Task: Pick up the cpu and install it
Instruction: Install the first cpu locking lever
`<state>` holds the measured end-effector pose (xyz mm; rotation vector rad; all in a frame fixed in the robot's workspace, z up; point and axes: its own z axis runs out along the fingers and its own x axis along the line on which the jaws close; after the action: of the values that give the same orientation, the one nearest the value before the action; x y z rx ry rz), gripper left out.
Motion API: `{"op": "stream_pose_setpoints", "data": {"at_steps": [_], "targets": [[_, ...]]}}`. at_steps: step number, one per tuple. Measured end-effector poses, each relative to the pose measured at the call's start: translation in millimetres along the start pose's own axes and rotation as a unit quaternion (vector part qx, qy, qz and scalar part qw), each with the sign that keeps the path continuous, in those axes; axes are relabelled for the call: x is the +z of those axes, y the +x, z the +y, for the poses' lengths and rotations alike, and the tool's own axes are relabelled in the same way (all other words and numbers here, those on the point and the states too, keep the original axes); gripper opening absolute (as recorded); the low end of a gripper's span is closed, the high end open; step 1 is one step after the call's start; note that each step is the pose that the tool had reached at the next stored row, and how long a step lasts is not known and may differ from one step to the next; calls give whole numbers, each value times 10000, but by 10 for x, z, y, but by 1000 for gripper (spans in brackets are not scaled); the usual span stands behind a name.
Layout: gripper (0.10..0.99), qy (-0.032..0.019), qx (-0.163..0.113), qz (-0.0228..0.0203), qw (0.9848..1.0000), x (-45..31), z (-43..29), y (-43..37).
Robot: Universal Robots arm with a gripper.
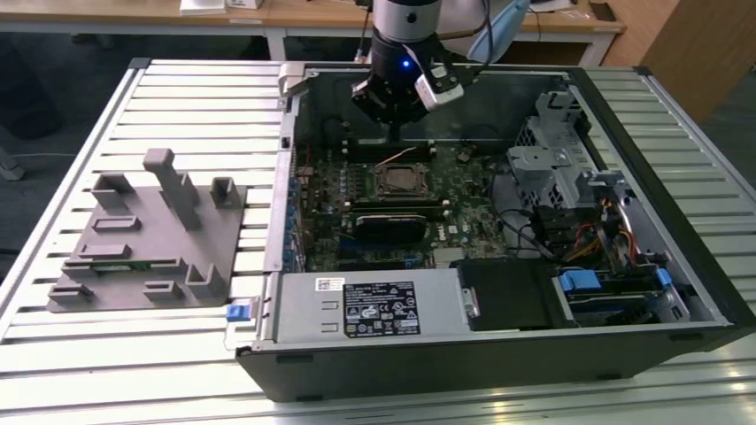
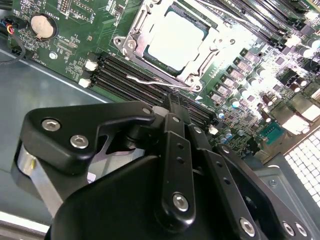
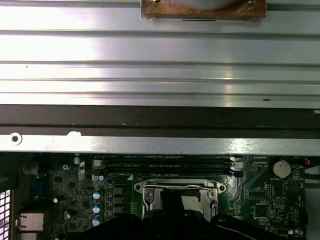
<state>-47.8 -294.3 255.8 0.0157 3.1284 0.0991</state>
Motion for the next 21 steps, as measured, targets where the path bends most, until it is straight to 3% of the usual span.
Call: {"op": "stream_pose_setpoints", "data": {"at_steps": [2,7,10,12,13,14,21], "targets": [[114,0,0,0,10000,0,0,0],[298,0,0,0,10000,0,0,-1],[282,0,0,0,10000,0,0,-1],[161,0,0,0,10000,2,0,-1],[161,0,0,0,10000,4,0,-1],[106,-1,-1,-1,10000,10,0,-7],[106,-3,0,-1,10000,70,3,-92]]}}
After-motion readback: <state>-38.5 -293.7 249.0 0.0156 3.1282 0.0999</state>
